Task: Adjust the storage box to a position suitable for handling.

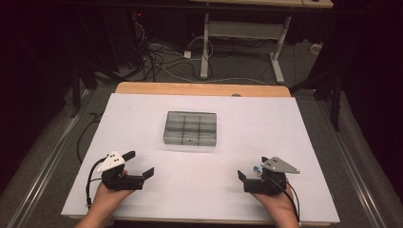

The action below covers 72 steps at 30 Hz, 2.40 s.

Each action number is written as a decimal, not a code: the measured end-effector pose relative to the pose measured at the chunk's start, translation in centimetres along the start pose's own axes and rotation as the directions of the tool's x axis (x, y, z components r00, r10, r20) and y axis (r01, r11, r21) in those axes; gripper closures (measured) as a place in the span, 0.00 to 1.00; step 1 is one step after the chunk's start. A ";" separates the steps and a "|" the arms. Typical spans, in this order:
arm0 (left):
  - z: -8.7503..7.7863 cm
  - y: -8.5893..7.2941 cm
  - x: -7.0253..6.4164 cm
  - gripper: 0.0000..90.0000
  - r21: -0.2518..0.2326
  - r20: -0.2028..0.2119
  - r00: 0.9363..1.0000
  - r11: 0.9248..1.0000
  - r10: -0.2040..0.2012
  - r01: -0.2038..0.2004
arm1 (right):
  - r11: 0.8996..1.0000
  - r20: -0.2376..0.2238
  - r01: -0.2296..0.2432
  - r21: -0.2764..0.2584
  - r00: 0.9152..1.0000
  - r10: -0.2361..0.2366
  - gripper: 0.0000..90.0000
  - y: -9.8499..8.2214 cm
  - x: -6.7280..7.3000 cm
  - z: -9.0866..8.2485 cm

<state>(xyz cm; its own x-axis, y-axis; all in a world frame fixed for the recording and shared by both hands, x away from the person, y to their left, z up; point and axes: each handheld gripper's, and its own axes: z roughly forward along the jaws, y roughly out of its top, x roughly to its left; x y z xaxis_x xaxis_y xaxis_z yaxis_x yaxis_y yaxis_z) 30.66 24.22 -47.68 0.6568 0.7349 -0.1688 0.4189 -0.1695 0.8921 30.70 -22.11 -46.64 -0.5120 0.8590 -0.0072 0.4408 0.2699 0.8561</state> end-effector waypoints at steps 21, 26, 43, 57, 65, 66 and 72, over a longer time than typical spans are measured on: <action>1.3 3.4 1.1 0.41 -0.017 -0.046 0.995 0.996 -0.085 0.084 | 0.998 -0.004 0.038 -0.042 0.999 -0.038 0.00 -1.1 0.6 -1.1; 3.1 5.0 3.1 0.66 0.015 -0.094 0.985 0.989 -0.143 0.145 | 0.998 -0.006 0.037 -0.049 0.999 -0.037 0.00 -1.1 0.5 -1.2; 10.9 11.7 6.9 0.97 0.084 -0.154 0.987 0.994 -0.056 0.069 | 0.998 -0.010 0.044 -0.049 0.999 -0.044 0.00 -1.3 0.6 -1.4; 16.6 13.0 9.8 0.97 0.198 -0.210 0.978 0.978 -0.022 0.065 | 0.996 -0.031 0.048 -0.070 0.998 -0.050 0.00 -1.0 1.1 -1.7; 17.6 12.4 10.5 0.97 0.244 -0.178 0.984 0.967 -0.029 0.072 | 0.995 -0.030 0.050 -0.082 0.998 -0.052 0.01 -0.8 1.4 -2.1; 17.6 12.4 10.5 0.97 0.244 -0.178 0.984 0.967 -0.029 0.072 | 0.995 -0.028 0.051 -0.084 0.998 -0.054 0.01 -0.7 1.4 -2.1; 17.8 12.3 10.6 0.98 0.221 -0.129 0.991 0.973 -0.030 0.058 | 0.996 -0.019 0.049 -0.080 0.999 -0.051 0.01 -0.7 1.4 -2.1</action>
<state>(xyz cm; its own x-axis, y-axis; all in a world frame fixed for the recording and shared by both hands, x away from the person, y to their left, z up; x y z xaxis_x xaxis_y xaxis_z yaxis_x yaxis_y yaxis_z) 53.92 18.28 -46.00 0.5576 0.8183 -0.1399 0.5848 -0.2675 0.7658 28.11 -22.04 -46.14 -0.5473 0.8359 -0.0407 0.3545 0.2757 0.8935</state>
